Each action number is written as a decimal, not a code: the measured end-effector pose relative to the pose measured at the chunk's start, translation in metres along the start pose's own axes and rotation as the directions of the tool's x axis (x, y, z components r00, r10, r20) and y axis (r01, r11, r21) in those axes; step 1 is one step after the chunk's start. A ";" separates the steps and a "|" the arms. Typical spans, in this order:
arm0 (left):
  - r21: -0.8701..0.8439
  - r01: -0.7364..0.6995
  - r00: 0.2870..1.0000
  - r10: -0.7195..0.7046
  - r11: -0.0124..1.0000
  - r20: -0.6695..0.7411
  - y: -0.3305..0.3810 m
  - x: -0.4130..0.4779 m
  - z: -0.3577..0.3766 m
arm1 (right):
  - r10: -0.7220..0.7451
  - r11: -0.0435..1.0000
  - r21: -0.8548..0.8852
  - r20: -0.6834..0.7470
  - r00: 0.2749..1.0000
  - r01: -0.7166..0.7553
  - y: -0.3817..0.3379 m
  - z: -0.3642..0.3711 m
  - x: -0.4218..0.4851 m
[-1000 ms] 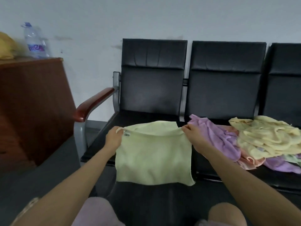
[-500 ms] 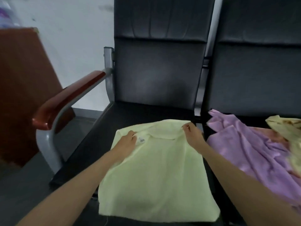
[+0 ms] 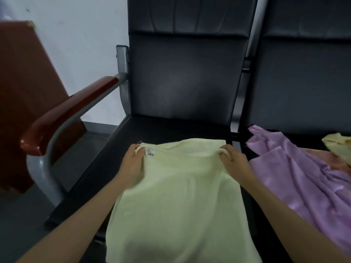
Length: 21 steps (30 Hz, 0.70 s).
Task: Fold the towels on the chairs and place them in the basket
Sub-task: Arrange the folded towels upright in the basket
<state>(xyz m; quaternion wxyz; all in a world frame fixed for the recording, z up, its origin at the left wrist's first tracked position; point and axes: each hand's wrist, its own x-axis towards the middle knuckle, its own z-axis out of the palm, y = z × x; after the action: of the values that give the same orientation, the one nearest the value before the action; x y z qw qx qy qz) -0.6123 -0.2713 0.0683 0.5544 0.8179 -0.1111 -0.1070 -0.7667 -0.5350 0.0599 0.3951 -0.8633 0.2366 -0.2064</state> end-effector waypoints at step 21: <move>0.687 -0.195 0.979 0.102 0.700 0.174 -0.031 0.060 0.010 | -0.137 0.927 -0.354 -0.013 0.990 0.124 0.028 0.050 0.028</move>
<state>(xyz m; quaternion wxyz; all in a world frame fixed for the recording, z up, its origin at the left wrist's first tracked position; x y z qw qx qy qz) -0.5564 -0.2864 0.0330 0.2018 0.9469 -0.2427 -0.0620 -0.7240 -0.5381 0.0126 0.2150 -0.9299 0.2192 -0.2026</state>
